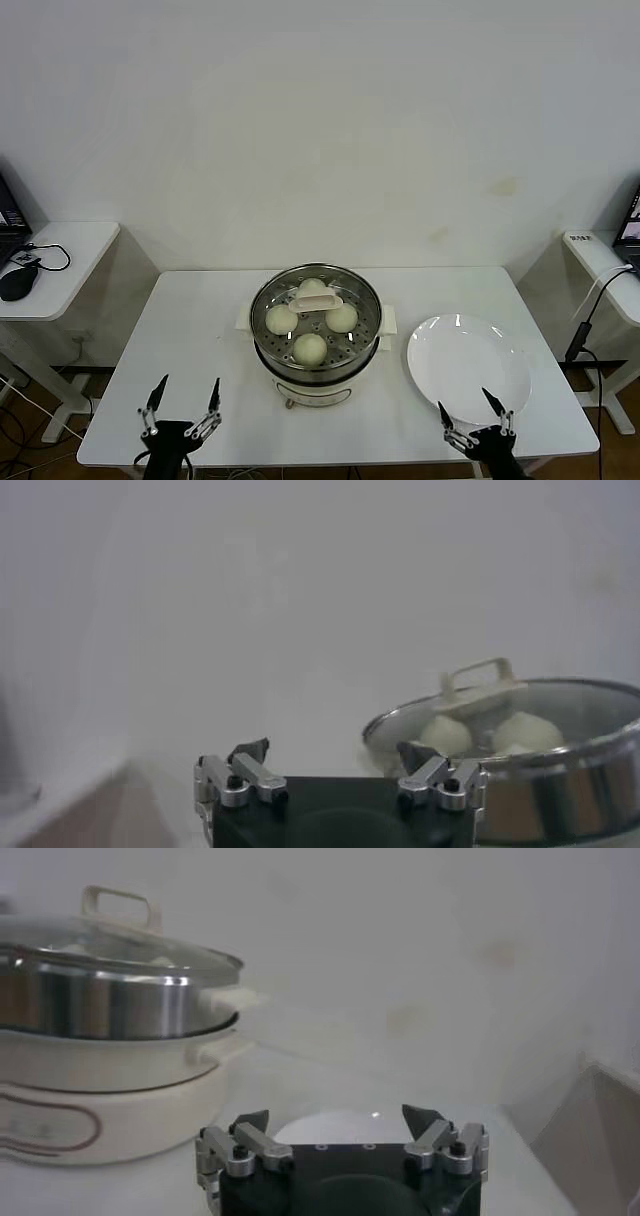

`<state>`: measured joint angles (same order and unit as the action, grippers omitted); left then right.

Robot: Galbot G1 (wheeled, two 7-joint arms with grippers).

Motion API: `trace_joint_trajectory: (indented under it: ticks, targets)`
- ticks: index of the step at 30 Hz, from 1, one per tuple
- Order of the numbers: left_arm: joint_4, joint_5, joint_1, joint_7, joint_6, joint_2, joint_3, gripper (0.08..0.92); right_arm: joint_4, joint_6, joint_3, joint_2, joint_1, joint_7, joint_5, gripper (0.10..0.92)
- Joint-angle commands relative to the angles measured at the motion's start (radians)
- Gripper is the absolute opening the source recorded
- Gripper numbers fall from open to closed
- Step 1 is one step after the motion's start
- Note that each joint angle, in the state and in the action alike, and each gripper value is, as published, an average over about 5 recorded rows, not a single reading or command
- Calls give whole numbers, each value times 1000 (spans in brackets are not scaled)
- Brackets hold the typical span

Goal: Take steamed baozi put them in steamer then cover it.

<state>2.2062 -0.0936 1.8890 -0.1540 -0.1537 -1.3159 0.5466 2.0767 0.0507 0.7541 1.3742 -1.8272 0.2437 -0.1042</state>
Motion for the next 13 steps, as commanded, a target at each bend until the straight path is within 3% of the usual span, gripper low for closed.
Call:
trace_joint_trajectory:
  ticks: [1, 13]
  targets:
    - [-21, -146, 83, -51, -69, -7, 47, 823, 25, -33, -26, -16, -40, -23, -56, 823]
    - [-33, -123, 82, -29, -76, -15, 47, 823, 76, -142, -41, -7, -49, -63, -44, 823]
